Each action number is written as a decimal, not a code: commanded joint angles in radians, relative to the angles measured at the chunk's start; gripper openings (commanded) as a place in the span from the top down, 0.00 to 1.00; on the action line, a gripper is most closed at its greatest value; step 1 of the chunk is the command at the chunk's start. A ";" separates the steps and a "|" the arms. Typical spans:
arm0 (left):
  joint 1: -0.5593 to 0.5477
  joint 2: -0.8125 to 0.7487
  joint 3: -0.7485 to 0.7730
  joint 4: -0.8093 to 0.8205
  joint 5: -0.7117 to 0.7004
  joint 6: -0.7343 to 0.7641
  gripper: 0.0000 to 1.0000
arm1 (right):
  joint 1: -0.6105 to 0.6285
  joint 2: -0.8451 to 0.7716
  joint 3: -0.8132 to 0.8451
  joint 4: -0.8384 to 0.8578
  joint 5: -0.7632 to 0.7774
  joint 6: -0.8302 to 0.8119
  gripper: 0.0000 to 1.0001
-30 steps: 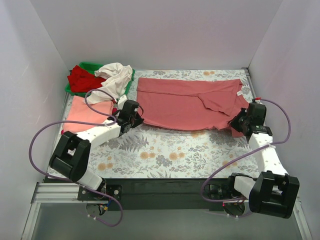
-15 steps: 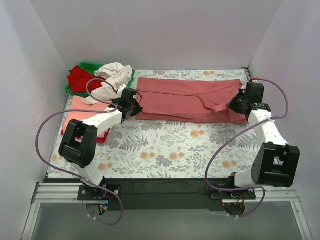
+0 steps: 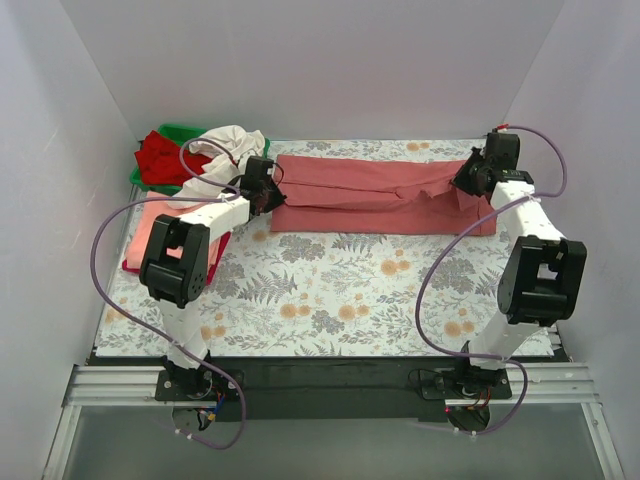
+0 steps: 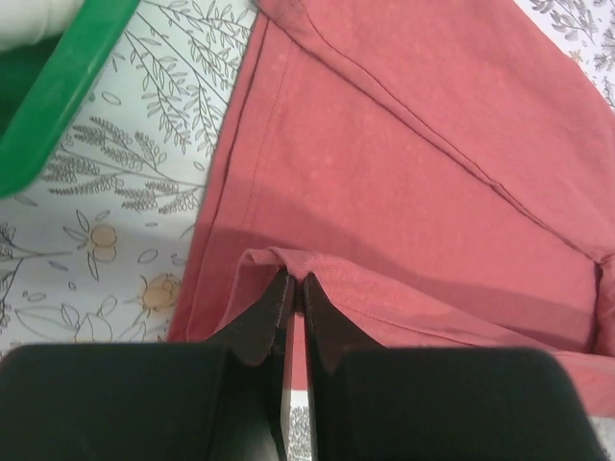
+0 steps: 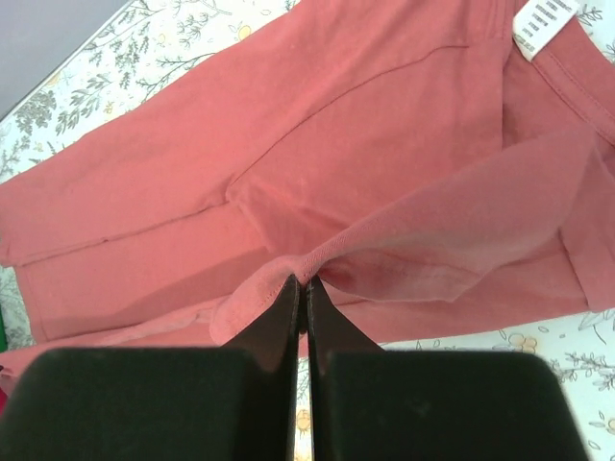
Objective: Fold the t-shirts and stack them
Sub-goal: Fold the tshirt
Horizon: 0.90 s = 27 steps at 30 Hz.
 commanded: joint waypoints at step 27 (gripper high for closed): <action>0.061 0.189 0.393 -0.065 0.133 0.147 0.11 | 0.032 0.621 0.780 -0.071 0.030 -0.181 0.02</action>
